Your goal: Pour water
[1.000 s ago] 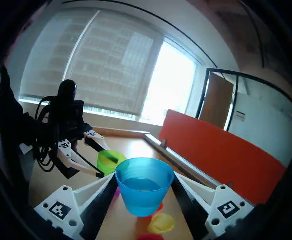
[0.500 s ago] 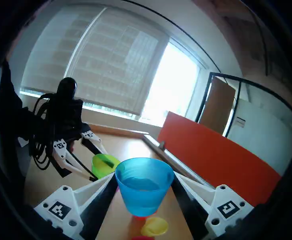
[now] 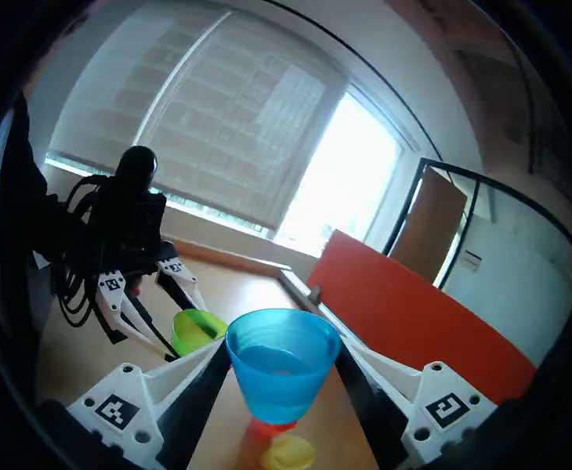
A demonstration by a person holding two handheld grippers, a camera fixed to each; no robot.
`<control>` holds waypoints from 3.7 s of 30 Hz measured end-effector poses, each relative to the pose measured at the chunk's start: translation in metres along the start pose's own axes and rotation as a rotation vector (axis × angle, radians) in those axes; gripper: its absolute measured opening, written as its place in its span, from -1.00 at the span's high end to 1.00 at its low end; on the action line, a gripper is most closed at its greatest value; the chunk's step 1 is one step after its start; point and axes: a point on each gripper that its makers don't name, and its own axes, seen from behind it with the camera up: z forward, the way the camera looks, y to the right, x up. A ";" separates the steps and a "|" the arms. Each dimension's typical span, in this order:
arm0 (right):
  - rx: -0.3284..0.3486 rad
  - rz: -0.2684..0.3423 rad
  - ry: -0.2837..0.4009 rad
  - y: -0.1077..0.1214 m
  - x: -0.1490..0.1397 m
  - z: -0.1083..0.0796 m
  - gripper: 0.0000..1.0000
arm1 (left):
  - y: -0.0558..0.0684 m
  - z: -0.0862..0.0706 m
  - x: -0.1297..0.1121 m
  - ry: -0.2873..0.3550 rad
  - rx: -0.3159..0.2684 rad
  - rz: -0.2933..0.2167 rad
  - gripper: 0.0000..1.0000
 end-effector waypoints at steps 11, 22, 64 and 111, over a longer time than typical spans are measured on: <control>-0.004 -0.073 0.009 0.003 0.009 0.006 -0.83 | 0.003 -0.001 -0.001 0.004 -0.013 0.003 -0.66; -0.013 -0.124 0.010 0.008 0.010 0.012 -0.83 | 0.009 -0.002 -0.001 0.005 -0.031 0.007 -0.66; -0.023 -0.303 0.015 0.018 0.022 0.026 -0.83 | 0.025 0.001 0.006 0.034 -0.079 0.014 -0.66; -0.024 -0.528 0.002 0.023 0.036 0.032 -0.83 | 0.031 0.003 0.013 0.047 -0.099 0.030 -0.66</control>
